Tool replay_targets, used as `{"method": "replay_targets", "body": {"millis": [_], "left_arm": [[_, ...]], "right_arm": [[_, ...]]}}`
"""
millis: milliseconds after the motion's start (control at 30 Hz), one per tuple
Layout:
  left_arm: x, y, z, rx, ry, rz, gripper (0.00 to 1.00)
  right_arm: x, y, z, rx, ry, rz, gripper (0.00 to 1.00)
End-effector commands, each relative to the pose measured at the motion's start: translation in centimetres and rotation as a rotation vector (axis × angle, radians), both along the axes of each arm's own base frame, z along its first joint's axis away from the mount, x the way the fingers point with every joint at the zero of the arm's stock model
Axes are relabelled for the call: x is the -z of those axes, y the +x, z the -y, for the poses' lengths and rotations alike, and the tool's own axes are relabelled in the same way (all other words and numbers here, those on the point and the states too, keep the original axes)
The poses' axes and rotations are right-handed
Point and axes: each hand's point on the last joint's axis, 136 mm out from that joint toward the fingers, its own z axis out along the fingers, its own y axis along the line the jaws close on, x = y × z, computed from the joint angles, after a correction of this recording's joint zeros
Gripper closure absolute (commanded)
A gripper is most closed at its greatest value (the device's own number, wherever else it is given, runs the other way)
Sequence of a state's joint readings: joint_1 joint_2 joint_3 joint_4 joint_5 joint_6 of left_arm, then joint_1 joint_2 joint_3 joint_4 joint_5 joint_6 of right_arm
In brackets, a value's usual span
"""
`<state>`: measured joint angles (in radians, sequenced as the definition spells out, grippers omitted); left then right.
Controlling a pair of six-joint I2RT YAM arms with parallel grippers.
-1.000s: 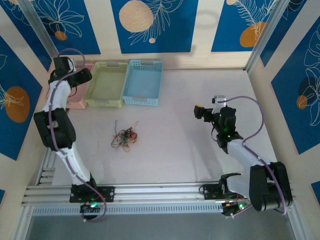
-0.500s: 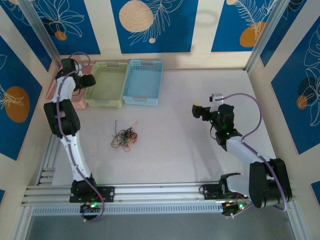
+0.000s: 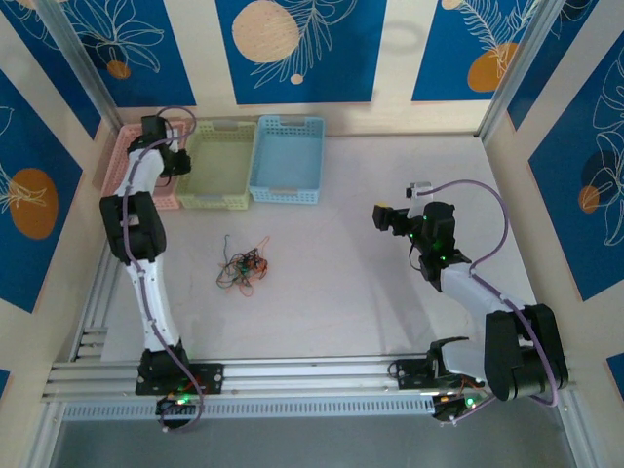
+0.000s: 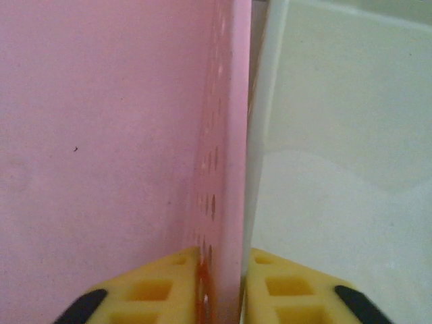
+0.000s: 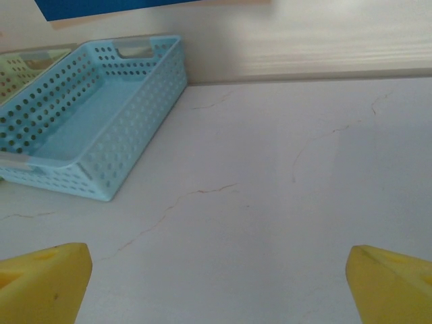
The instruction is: Untangle the cables
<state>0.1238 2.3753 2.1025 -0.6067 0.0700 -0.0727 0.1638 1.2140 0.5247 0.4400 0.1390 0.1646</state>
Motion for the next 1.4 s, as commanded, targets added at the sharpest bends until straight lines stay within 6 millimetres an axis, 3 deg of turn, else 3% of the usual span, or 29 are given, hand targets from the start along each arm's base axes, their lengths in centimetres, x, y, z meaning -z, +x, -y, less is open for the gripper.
{"method": "replay_targets", "body": {"millis": [0, 267, 633, 767, 867, 1000, 1167, 1233, 1367], "left_arm": [[-1.9, 0.4, 3.9, 0.033, -0.019, 0.033, 0.84], [-2.0, -0.3, 12.0, 0.105, -0.053, 0.013, 0.91], [-0.6, -2.0, 19.9, 0.045, -0.157, -0.076, 0.89], [-1.3, -2.1, 22.3, 0.076, -0.165, -0.061, 0.83], [-1.8, -2.1, 23.1, 0.09, -0.162, -0.057, 0.77], [-1.9, -2.4, 22.6, 0.093, -0.127, -0.064, 0.61], [-2.5, -3.0, 22.1, 0.116, -0.095, -0.075, 0.5], [-4.3, -3.2, 21.7, 0.12, -0.075, -0.044, 0.39], [-11.6, -3.6, 19.9, 0.127, -0.008, 0.095, 0.26]], "right_arm": [[-1.5, 0.5, -0.7, -0.041, 0.016, 0.034, 0.04], [-2.0, 0.3, -0.6, -0.043, 0.029, 0.043, 0.05], [-2.1, 0.3, -0.6, -0.051, 0.068, 0.037, 0.05], [-2.0, 0.3, -0.7, -0.056, 0.074, 0.033, 0.05], [-2.0, 0.4, -0.7, -0.058, 0.077, 0.03, 0.05], [-1.9, 0.4, -0.7, -0.059, 0.077, 0.028, 0.05], [-1.9, 0.3, -0.7, -0.06, 0.075, 0.029, 0.05], [-1.9, 0.3, -0.7, -0.061, 0.077, 0.028, 0.05], [-1.8, 0.4, -0.6, -0.051, 0.082, 0.017, 0.05]]}}
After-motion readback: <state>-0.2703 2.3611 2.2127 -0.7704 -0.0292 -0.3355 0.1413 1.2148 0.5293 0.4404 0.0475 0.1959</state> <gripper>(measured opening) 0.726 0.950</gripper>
